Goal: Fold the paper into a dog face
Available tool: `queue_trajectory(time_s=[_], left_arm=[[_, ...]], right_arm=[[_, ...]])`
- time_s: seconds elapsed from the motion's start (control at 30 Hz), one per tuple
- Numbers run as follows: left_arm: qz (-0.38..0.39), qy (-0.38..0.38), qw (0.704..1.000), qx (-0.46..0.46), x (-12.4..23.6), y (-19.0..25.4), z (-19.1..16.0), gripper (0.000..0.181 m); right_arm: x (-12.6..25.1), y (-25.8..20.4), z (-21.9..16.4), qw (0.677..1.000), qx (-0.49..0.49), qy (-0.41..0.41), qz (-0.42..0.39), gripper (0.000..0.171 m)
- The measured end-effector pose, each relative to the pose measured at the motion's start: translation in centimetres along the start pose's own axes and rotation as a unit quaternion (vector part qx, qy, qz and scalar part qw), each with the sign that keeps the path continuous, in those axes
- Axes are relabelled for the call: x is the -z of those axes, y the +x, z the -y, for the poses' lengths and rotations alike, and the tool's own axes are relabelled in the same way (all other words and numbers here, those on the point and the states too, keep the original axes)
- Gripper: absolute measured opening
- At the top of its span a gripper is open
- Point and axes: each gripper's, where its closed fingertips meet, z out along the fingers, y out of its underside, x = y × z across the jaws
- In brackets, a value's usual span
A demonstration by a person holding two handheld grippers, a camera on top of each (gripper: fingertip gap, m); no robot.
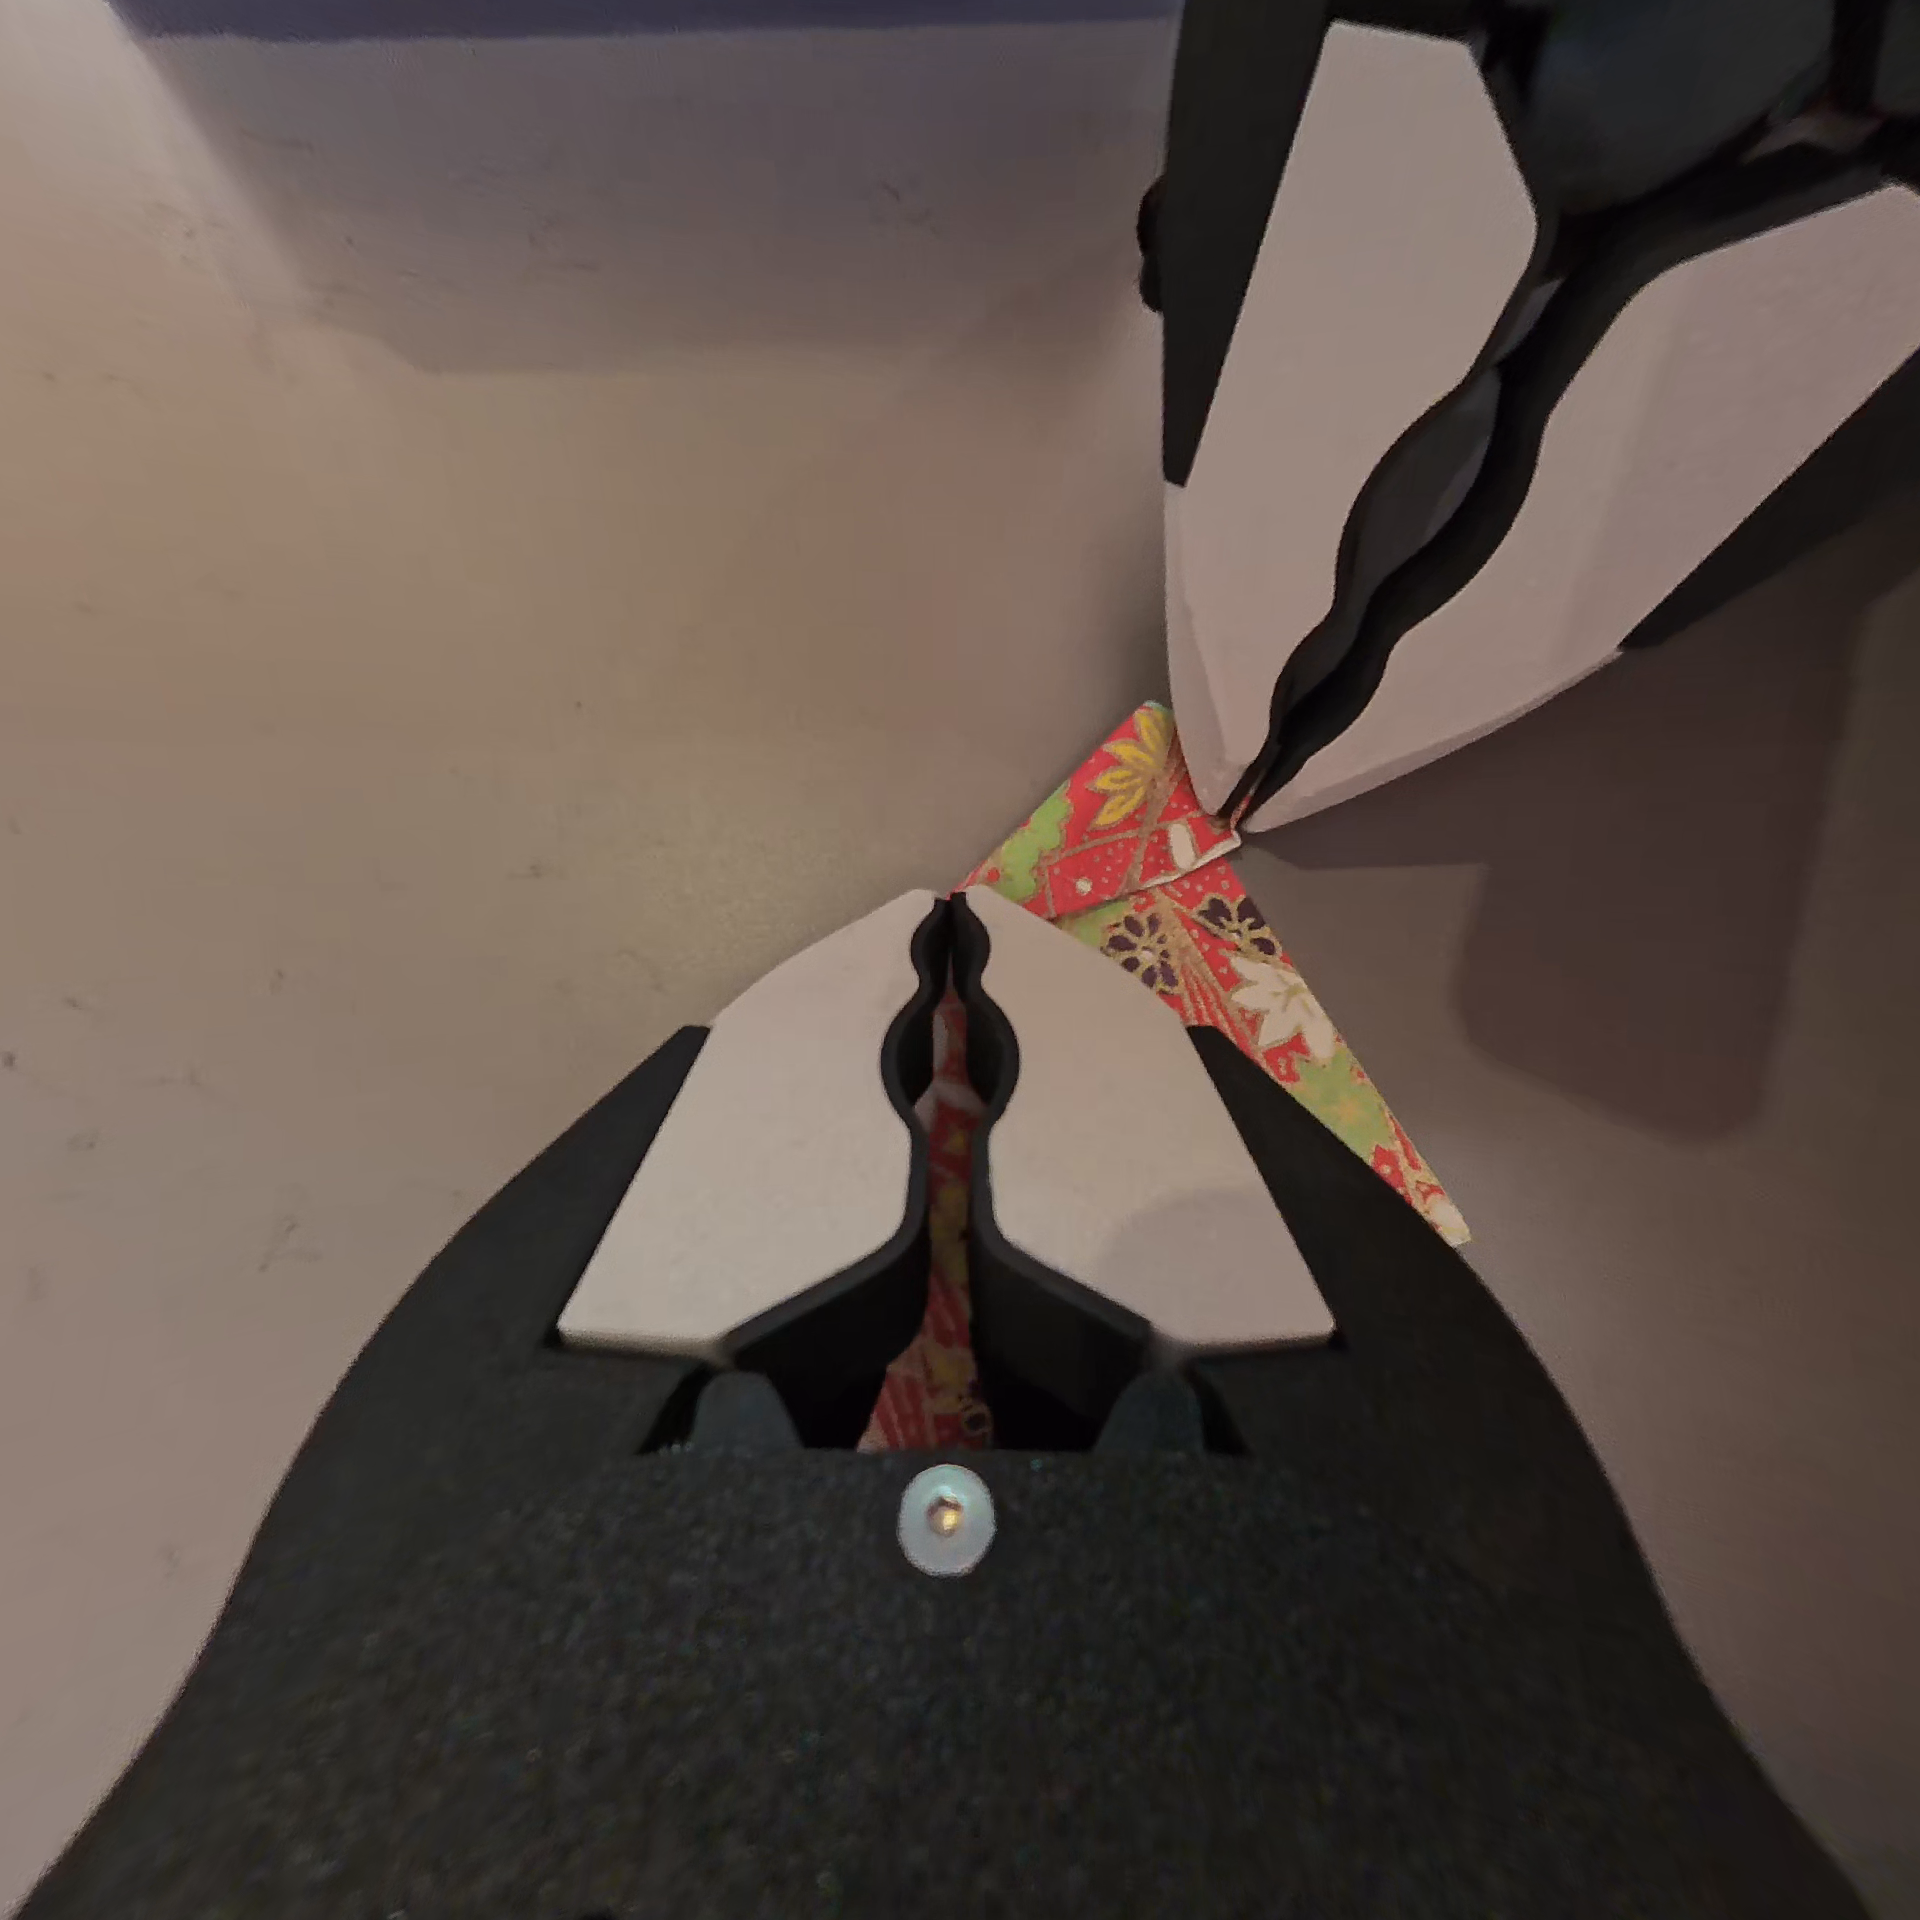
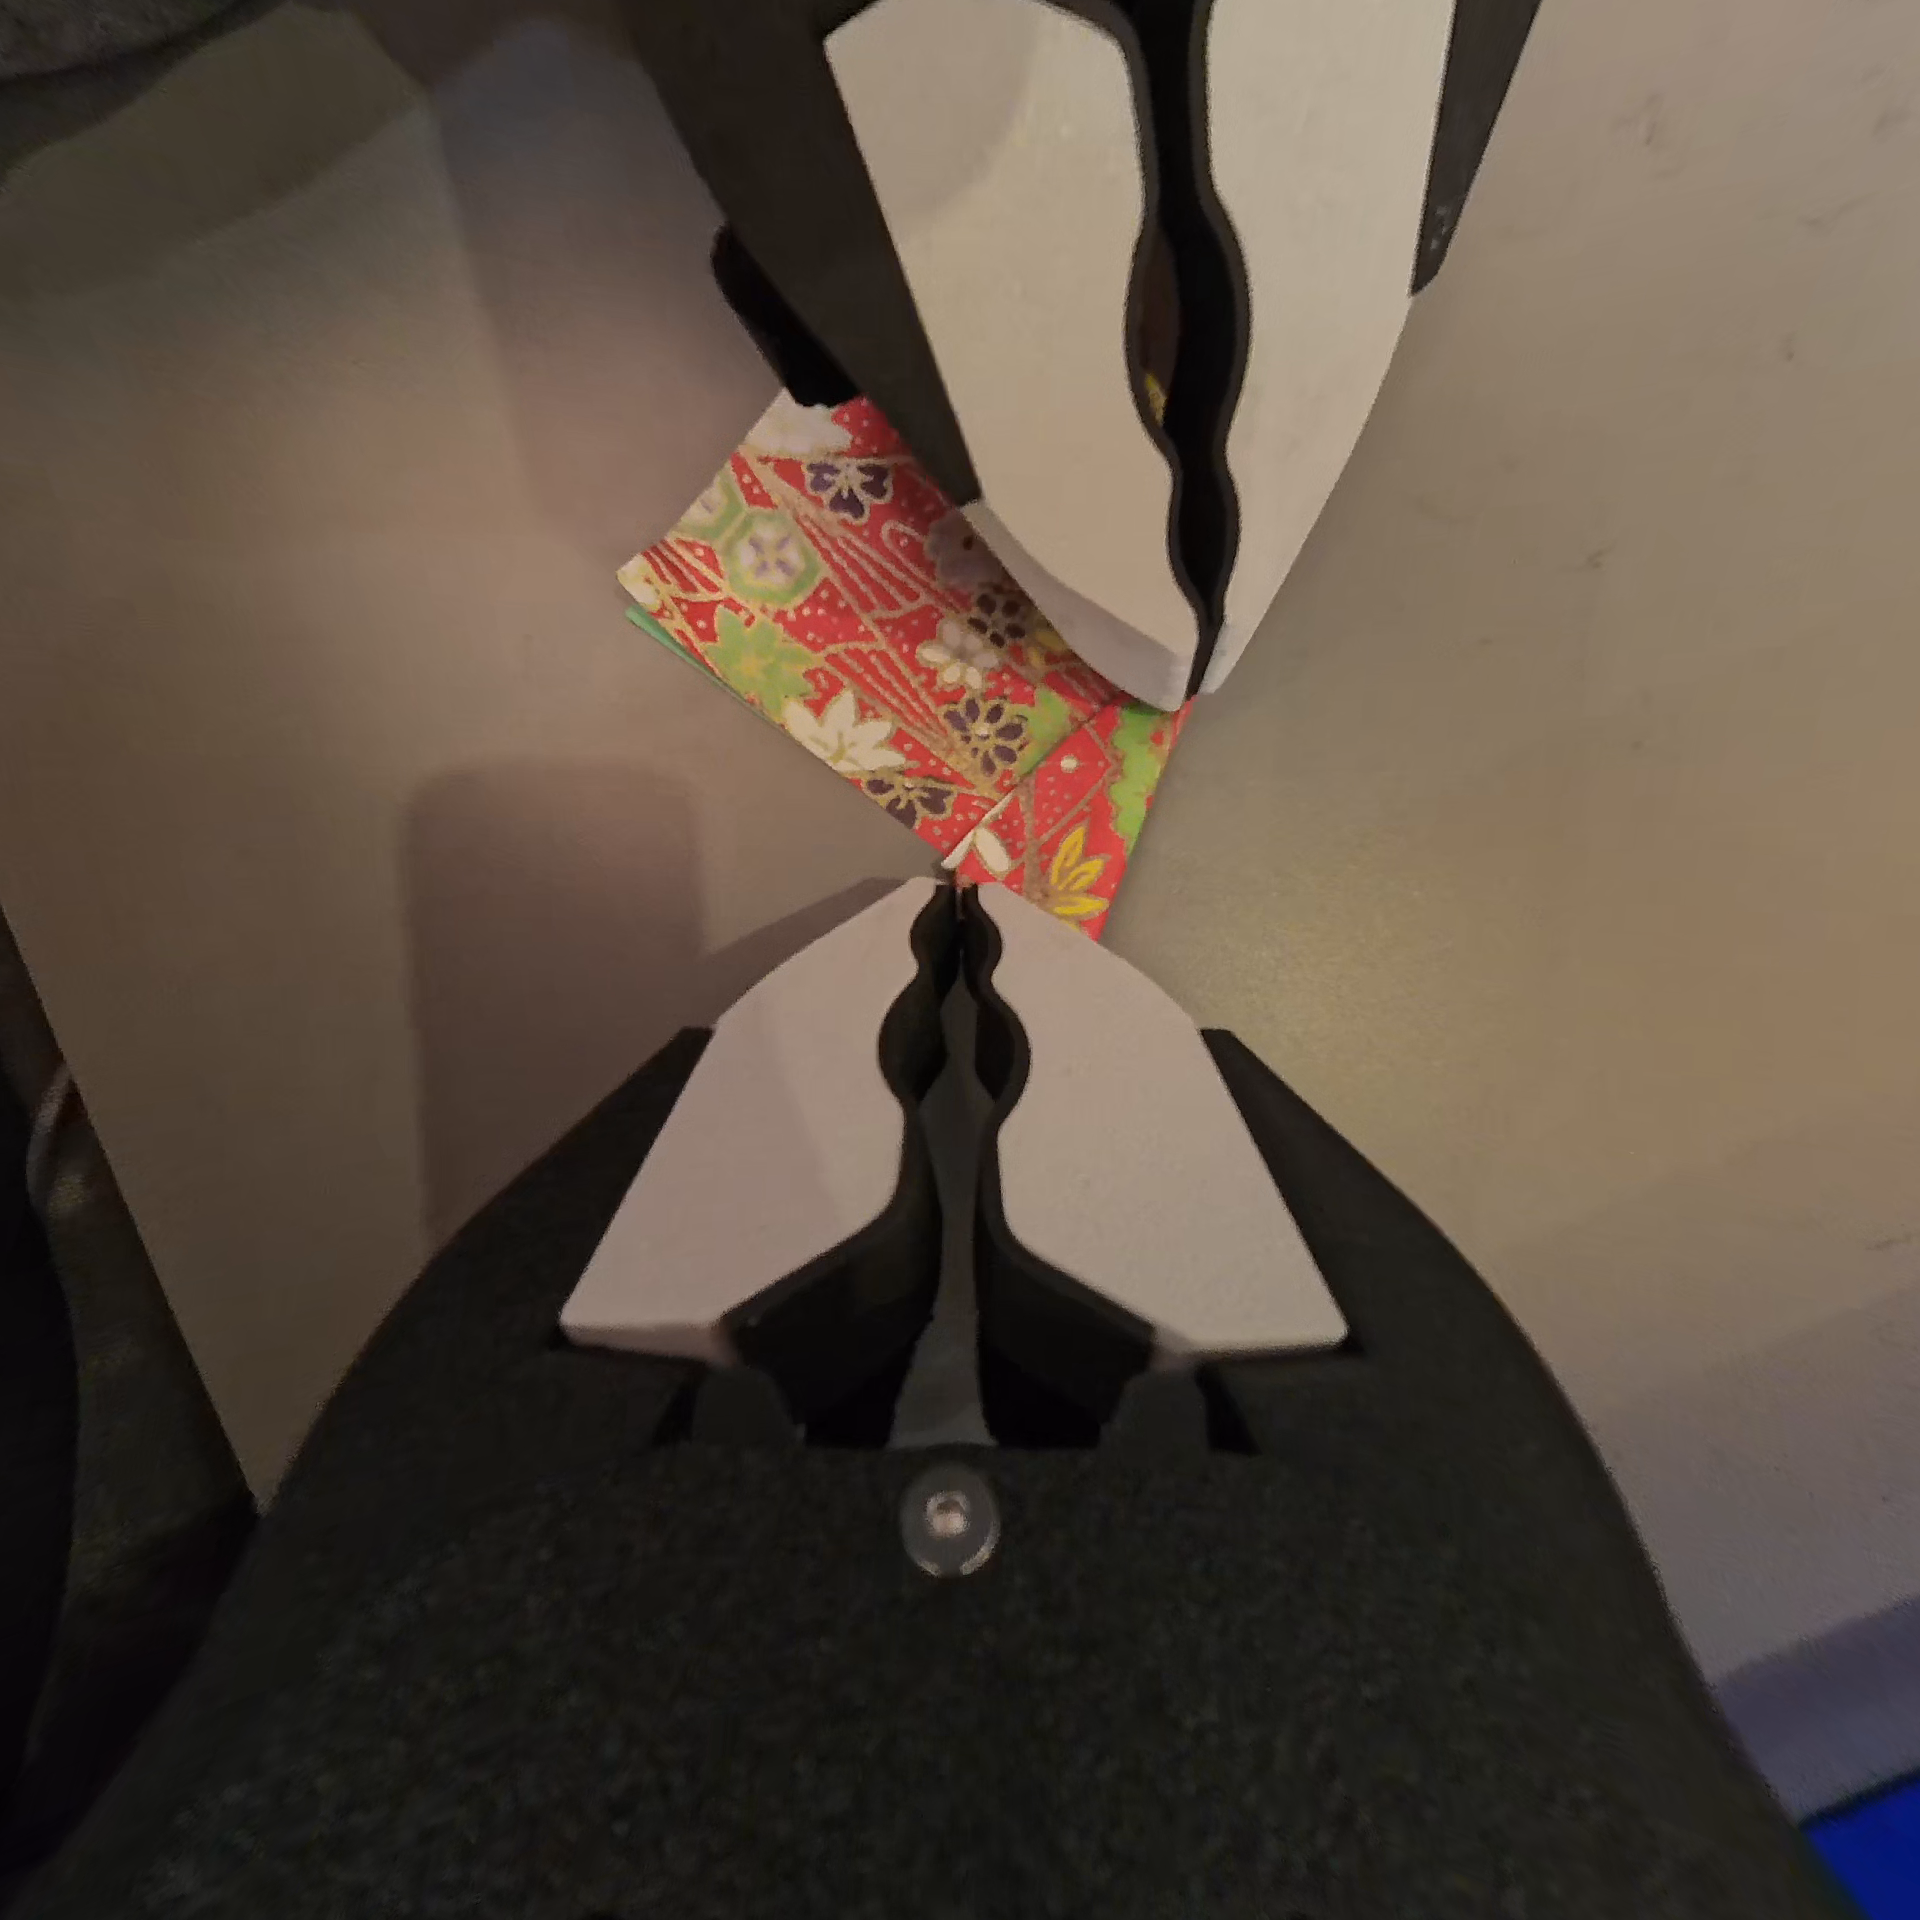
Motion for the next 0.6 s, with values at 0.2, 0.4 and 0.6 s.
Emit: queue_trajectory(time_s=[0.2,0.4,0.6], left_arm=[[0.003,-0.003,1.0,0.0,0.0,0.0,0.0,0.0],[0.012,-0.016,1.0,-0.004,0.0,0.0,0.0,0.0],[0.017,-0.017,1.0,-0.009,0.0,0.0,0.0,0.0]], right_arm=[[0.2,-1.4,0.1,0.999,-0.012,0.017,0.04,0.023],[1.1,-2.2,0.4,0.994,-0.035,0.046,0.094,0.021],[3.8,2.7,3.0,0.985,-0.079,0.153,0.02,0.0]])
